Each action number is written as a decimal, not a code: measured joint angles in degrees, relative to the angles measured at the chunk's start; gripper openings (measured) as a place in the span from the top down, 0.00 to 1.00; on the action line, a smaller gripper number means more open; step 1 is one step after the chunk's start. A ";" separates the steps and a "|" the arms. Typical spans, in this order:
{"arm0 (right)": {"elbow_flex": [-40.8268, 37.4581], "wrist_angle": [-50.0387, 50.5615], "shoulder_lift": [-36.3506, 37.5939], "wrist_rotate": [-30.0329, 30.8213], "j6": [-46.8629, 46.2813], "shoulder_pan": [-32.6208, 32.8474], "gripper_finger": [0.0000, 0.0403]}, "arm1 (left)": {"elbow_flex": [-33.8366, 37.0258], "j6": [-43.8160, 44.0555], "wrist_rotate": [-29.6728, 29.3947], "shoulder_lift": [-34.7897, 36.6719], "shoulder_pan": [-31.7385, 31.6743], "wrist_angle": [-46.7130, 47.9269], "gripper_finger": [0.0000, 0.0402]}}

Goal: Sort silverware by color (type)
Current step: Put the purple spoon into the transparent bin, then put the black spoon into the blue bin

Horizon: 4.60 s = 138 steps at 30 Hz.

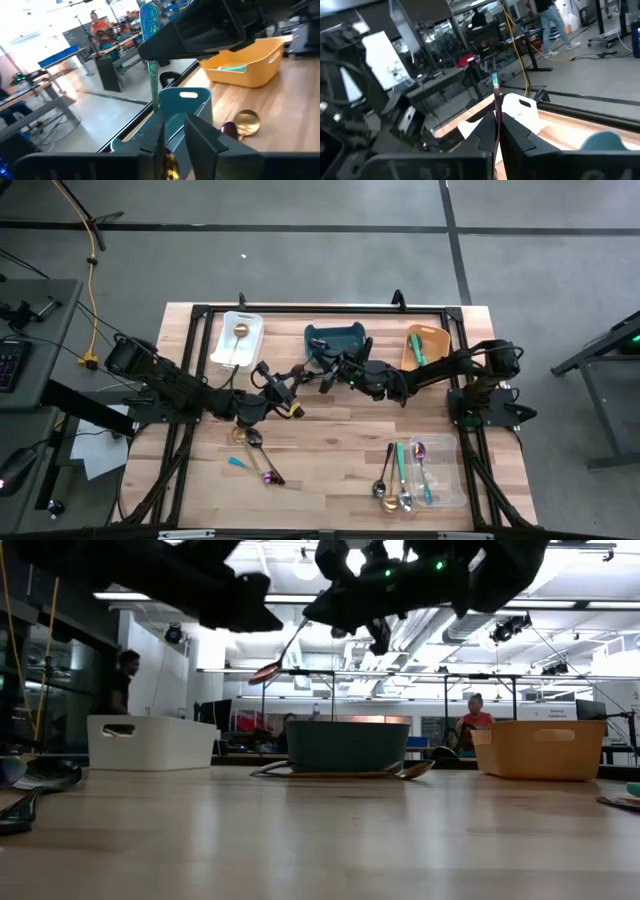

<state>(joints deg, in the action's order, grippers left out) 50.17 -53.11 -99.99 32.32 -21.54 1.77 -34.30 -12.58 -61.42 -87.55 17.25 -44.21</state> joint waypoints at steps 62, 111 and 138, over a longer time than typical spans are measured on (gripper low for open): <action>6.95 50.25 15.28 -16.53 8.56 -5.30 1.00 | 5.11 6.47 41.82 40.42 -6.28 33.48 0.62; 7.79 119.35 27.10 -35.63 -81.31 40.37 1.00 | 11.82 25.57 46.41 46.84 -4.81 36.64 0.62; 4.99 109.80 27.42 -43.74 -76.50 36.85 0.66 | 11.82 25.94 47.35 46.84 -4.84 35.72 0.62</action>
<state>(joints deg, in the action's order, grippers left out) 55.16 56.70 -72.58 -11.42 -98.05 38.61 -22.48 13.37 -14.07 -40.71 12.40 -8.49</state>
